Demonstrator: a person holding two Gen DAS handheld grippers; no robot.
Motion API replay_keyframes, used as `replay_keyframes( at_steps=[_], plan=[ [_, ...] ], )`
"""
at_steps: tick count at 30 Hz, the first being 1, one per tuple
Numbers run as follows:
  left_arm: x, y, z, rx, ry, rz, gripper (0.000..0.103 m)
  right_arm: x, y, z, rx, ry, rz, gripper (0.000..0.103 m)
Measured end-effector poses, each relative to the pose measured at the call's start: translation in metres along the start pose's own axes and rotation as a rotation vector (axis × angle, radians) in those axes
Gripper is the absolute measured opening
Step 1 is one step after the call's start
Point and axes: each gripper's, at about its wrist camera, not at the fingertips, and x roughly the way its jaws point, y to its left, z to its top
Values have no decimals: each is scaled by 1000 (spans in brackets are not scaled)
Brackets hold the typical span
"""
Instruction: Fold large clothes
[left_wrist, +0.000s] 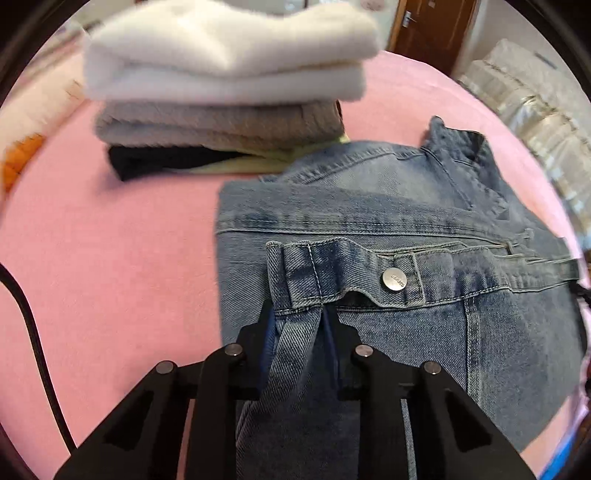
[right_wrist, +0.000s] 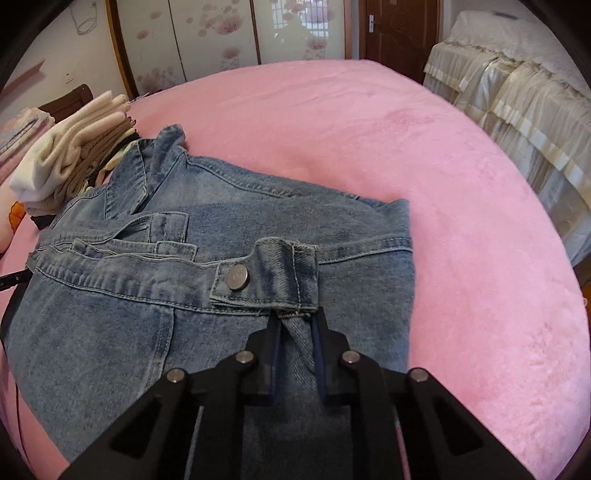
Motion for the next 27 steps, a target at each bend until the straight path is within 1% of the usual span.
replay_keyframes(
  at_steps=[1, 3, 5, 8, 10, 13, 16, 18, 19, 21, 22, 24, 27],
  plan=[
    [-9, -6, -2, 8, -32, 48, 21, -11, 2, 0, 4, -33, -22, 13],
    [-25, -16, -2, 31, -86, 115, 21, -25, 2, 2, 18, -74, -36, 13],
    [-47, -30, 0, 71, -163, 180, 21, -45, 4, 6, 22, -133, -53, 12],
    [-72, -48, 11, 108, -259, 235, 21, -68, 4, 20, 31, -205, -77, 12],
    [-80, -55, 25, 110, -316, 272, 21, -77, 1, 34, 54, -249, -87, 12],
    [-81, -58, 49, 89, -358, 302, 21, -76, -2, 55, 77, -291, -102, 12],
    [-66, -66, 74, 96, -377, 342, 21, -59, -1, 83, 97, -307, -119, 12],
    [-42, -72, 92, 102, -358, 374, 21, -39, 3, 100, 96, -301, -146, 12],
    [-28, -72, 100, 93, -340, 384, 21, -20, 4, 109, 97, -280, -162, 12],
    [-3, -74, 107, 87, -305, 392, 21, 3, 6, 114, 103, -247, -182, 12],
    [10, -76, 108, 95, -293, 403, 21, 26, 6, 115, 103, -207, -205, 12],
    [34, -81, 105, 133, -284, 441, 21, 51, 4, 112, 113, -154, -229, 12],
    [59, -80, 98, 133, -253, 441, 21, 90, -4, 97, 136, -65, -251, 12]
  ],
)
